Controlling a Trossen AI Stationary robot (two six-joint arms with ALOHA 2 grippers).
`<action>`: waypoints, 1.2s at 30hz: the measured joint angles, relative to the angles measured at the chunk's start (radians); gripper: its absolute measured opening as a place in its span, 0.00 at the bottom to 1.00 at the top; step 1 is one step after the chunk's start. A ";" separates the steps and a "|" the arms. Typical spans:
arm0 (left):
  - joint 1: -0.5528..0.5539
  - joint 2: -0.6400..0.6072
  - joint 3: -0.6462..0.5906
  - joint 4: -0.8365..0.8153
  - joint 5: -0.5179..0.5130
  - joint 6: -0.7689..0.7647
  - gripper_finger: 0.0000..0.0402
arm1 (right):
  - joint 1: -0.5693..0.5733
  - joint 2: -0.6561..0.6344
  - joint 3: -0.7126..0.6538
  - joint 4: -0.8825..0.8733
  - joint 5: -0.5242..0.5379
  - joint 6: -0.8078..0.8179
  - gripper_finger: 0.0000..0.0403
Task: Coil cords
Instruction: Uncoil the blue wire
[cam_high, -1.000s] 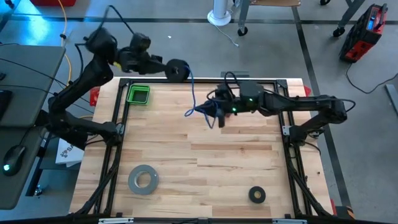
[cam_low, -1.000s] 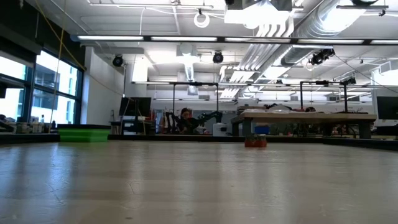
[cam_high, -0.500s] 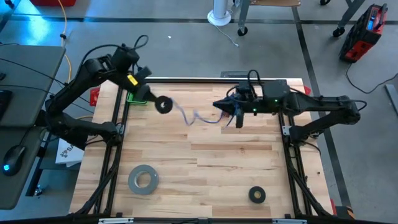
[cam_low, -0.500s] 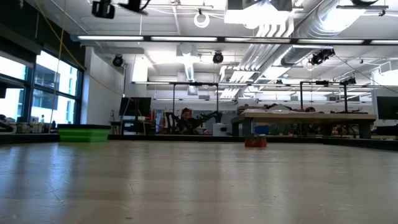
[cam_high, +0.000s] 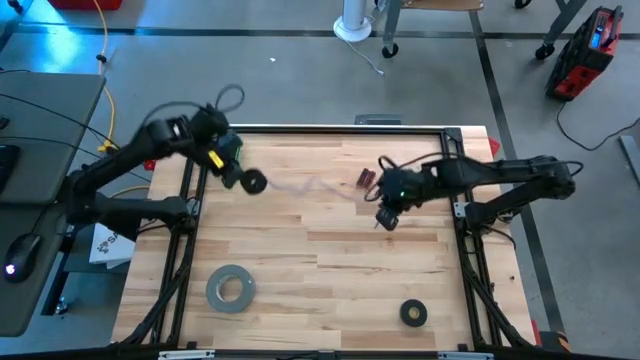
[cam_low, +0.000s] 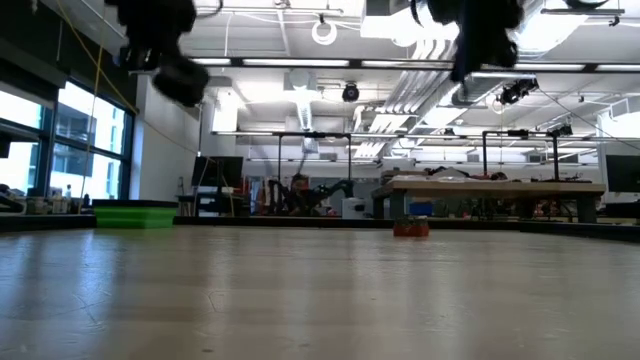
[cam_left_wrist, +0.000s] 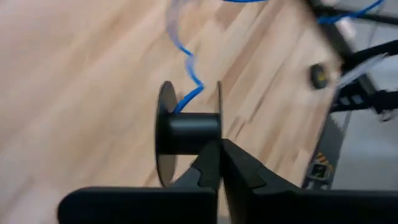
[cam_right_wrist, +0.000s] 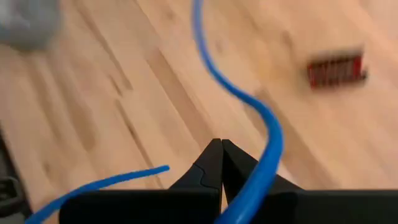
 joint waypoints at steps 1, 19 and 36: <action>-0.004 -0.024 -0.066 0.024 0.003 -0.029 0.00 | 0.007 0.000 -0.033 -0.001 -0.008 0.026 0.00; -0.056 -0.127 -0.531 0.529 -0.073 -0.272 0.00 | 0.078 -0.002 -0.312 0.007 -0.332 0.102 0.34; -0.058 -0.143 -0.532 0.470 -0.049 -0.239 0.29 | 0.093 -0.002 -0.278 -0.255 -0.263 0.164 0.48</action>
